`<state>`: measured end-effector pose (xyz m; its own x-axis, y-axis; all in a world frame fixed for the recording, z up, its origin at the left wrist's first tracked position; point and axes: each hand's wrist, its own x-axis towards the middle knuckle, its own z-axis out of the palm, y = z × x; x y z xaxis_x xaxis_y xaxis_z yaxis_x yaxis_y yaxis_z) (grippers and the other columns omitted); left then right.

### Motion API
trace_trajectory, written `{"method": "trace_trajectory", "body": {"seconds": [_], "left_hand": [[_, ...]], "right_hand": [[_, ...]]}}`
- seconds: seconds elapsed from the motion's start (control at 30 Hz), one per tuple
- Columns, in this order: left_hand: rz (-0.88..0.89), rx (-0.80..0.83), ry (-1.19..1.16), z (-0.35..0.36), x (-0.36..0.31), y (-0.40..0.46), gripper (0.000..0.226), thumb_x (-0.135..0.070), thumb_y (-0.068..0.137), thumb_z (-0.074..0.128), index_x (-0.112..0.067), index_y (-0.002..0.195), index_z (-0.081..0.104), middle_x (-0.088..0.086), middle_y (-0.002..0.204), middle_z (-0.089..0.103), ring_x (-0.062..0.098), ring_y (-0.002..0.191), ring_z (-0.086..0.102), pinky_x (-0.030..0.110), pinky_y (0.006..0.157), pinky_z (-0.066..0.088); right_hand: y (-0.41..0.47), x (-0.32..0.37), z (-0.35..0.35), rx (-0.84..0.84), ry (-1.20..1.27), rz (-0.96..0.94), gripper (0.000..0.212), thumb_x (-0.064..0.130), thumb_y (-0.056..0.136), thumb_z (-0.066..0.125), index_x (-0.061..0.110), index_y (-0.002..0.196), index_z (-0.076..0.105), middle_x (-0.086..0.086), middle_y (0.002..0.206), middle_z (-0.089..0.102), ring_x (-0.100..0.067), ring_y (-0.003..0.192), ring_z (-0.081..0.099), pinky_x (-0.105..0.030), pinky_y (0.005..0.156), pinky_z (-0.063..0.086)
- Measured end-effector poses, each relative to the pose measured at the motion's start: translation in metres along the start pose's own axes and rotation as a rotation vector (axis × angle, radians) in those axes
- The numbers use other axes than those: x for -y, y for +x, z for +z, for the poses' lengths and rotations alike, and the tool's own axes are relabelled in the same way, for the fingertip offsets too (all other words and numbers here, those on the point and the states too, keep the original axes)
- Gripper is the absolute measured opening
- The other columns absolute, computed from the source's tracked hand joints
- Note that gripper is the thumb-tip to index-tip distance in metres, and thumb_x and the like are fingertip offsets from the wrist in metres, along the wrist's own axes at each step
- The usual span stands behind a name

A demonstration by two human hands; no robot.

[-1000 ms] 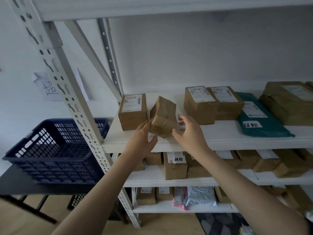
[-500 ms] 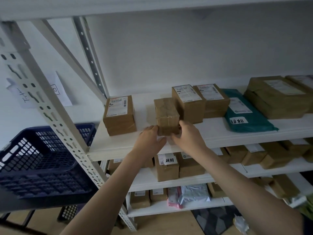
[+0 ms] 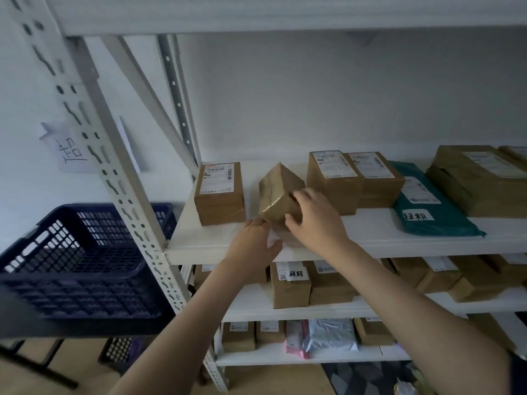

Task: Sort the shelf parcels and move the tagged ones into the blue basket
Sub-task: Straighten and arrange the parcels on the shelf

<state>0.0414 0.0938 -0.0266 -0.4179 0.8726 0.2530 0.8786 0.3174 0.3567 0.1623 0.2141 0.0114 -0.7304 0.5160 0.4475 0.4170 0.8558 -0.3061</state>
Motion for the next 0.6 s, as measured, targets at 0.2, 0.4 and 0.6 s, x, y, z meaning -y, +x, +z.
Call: {"method": "trace_trajectory", "body": {"seconds": [0.2, 0.4, 0.6], "left_hand": [[-0.18, -0.082, -0.064, -0.033, 0.029, -0.024, 0.038, -0.037, 0.097, 0.052, -0.011, 0.121, 0.064, 0.006, 0.117, 0.067, 0.022, 0.106, 0.061, 0.032, 0.088, 0.05], [-0.157, -0.117, -0.091, -0.045, 0.036, -0.025, 0.033, -0.034, 0.095, 0.055, -0.012, 0.119, 0.061, 0.007, 0.114, 0.064, 0.024, 0.102, 0.059, 0.035, 0.083, 0.05], [-0.135, -0.088, -0.146, -0.032, 0.02, -0.009, 0.023, -0.033, 0.093, 0.056, -0.015, 0.109, 0.06, 0.001, 0.105, 0.062, 0.019, 0.094, 0.059, 0.028, 0.075, 0.046]], "right_hand": [[0.009, 0.027, 0.014, 0.013, -0.035, -0.133, 0.039, 0.031, 0.096, 0.06, 0.015, 0.131, 0.06, 0.001, 0.129, 0.055, -0.018, 0.124, 0.045, -0.033, 0.097, 0.048], [0.0, 0.014, 0.02, -0.068, 0.074, -0.095, 0.038, 0.02, 0.09, 0.068, 0.007, 0.125, 0.063, -0.005, 0.125, 0.058, -0.022, 0.121, 0.049, -0.032, 0.1, 0.046], [-0.016, -0.01, 0.02, -0.008, 0.133, 0.056, 0.042, 0.02, 0.092, 0.067, 0.006, 0.131, 0.06, -0.007, 0.128, 0.059, -0.024, 0.122, 0.053, -0.027, 0.098, 0.04]]}}
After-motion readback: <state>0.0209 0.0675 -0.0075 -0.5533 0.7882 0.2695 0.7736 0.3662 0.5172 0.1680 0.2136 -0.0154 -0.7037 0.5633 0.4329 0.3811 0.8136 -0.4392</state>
